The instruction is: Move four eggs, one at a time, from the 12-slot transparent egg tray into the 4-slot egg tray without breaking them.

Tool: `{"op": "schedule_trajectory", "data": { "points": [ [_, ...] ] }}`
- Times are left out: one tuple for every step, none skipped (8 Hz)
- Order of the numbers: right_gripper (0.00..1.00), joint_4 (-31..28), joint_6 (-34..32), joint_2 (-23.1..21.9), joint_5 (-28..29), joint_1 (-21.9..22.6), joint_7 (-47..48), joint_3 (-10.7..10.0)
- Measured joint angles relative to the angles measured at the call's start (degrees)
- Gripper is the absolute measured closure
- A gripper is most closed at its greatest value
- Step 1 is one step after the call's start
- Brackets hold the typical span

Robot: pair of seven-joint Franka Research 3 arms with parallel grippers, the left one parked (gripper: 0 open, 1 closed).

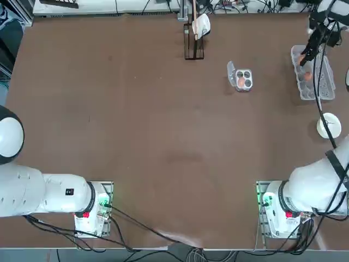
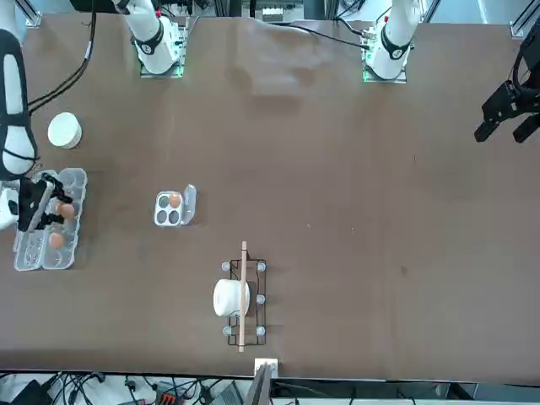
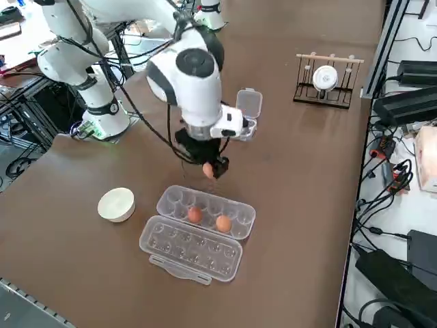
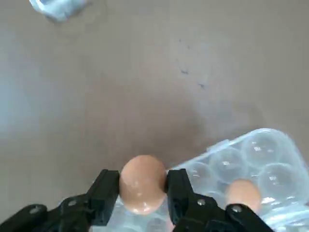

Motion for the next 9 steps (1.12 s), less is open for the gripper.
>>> {"op": "schedule_trajectory", "data": {
  "points": [
    [0.42, -0.1, -3.3, -1.2, -0.2, 1.7, 7.6, 0.1],
    [0.42, -0.4, -5.2, -1.8, -0.3, 3.6, 14.4, 0.2],
    [0.42, -0.8, -5.9, -2.0, -0.3, 5.4, 20.8, 0.3],
    [0.42, -1.6, -6.0, -2.1, -0.3, 7.1, 27.5, 0.5],
    [0.42, -2.4, -6.0, -2.3, -0.4, 9.1, 34.6, 0.5],
    [0.42, -3.0, -5.9, -2.7, -0.4, 11.6, 41.4, 0.6],
    [0.42, -3.2, -5.2, -2.9, -0.4, 14.3, 47.9, 0.7],
    [0.42, -3.4, -3.4, -3.0, -0.4, 16.8, 53.8, 0.7],
    [0.42, -3.7, -0.9, -2.9, -0.4, 18.9, 58.5, 0.7]
  ]
}}
